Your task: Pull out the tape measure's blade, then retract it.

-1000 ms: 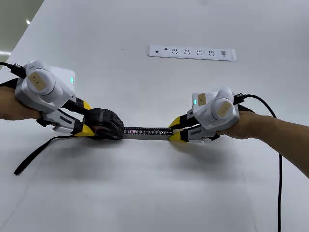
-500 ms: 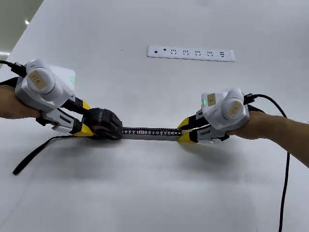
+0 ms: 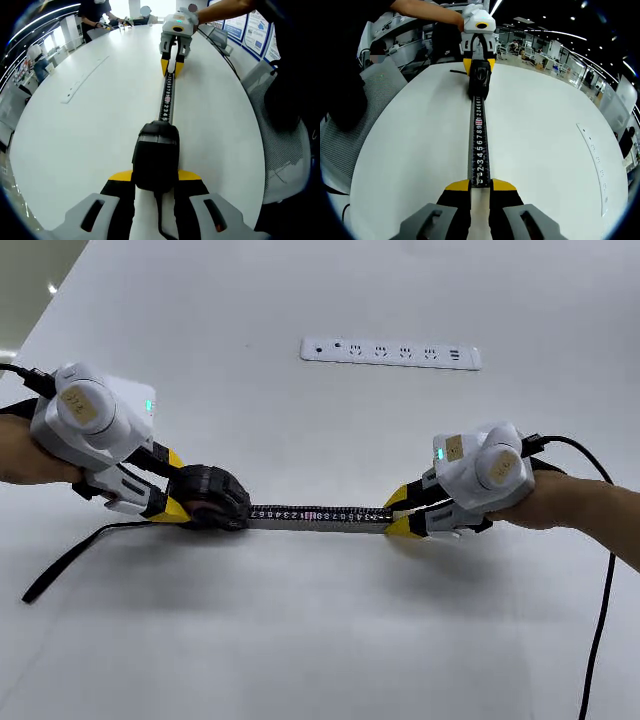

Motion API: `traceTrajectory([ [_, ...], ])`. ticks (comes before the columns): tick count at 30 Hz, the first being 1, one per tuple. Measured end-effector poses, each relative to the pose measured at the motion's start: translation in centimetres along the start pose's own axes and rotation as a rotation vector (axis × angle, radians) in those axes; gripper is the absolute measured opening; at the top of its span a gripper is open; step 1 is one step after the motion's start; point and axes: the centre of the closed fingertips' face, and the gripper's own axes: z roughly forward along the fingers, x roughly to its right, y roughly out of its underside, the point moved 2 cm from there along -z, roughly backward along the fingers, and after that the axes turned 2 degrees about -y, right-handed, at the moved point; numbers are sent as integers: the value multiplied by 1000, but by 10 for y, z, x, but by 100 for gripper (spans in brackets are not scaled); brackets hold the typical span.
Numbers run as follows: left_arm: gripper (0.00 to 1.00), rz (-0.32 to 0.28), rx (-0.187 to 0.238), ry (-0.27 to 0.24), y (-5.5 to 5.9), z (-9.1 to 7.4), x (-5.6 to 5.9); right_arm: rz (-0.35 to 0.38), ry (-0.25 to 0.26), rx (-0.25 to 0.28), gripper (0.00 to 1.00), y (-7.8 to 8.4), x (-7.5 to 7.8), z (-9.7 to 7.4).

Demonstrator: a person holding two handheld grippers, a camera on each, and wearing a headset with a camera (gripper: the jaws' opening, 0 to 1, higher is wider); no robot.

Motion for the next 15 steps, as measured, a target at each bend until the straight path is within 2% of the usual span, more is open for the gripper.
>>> traceTrajectory([
  [9,24,1,-3,2,0,-1,2,-1,1,-41,9,15,3,-7],
  [15,24,2,-5,3,0,-2,1,-3,1,-52,9,17,2,-10],
])
